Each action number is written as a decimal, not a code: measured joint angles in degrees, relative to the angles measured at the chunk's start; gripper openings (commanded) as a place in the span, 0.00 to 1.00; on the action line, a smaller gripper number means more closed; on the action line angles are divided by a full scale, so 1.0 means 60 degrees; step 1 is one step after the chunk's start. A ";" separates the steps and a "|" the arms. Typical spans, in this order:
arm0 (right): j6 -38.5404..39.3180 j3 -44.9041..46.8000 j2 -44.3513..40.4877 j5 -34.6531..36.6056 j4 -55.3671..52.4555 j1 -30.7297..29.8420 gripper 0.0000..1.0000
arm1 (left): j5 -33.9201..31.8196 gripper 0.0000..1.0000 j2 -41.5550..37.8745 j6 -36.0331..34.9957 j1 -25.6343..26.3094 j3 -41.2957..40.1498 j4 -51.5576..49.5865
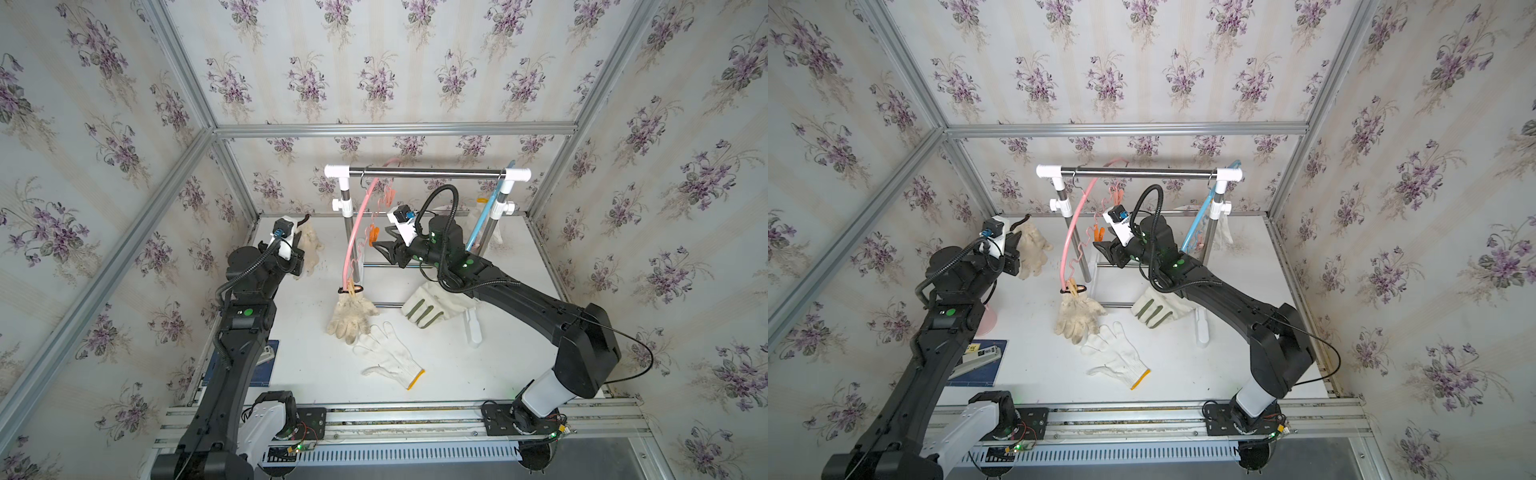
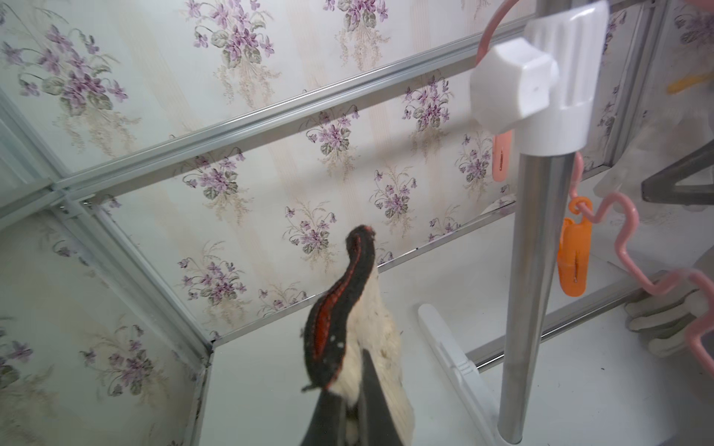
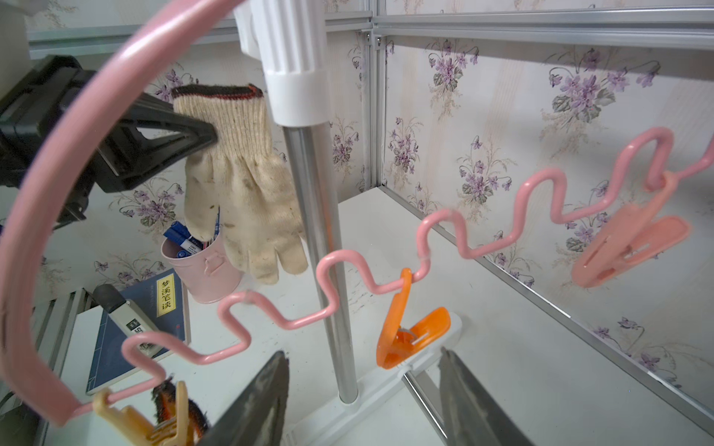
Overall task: Clip the gloves onto a hanger to dry
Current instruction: Open the clamp at the hanger.
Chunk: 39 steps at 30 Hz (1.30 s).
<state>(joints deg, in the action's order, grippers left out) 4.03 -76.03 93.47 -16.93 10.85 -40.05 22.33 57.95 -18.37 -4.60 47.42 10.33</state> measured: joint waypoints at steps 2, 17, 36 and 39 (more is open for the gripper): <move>-0.0175 -0.0306 0.0131 0.0211 -0.0160 0.0000 0.59 | 0.0171 0.00 0.0477 0.0178 -0.0007 -0.0015 0.0463; -0.0969 -0.0015 -0.0732 0.4284 -0.1362 -0.2211 0.58 | 0.0634 0.00 0.2033 0.0382 -0.0025 -0.0033 0.2211; -0.2419 -0.0703 0.0823 0.8761 -0.1668 -0.3421 0.62 | 0.1024 0.00 0.1825 0.0306 -0.0011 -0.0178 0.2568; -0.2426 -0.0382 0.0776 0.8371 -0.1129 -0.2852 0.64 | 0.1060 0.00 0.1807 0.0208 -0.0011 -0.0175 0.2568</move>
<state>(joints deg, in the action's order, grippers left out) -10.52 -78.32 98.13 33.30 4.08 -57.17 28.69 68.79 -17.12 -4.67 46.37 25.74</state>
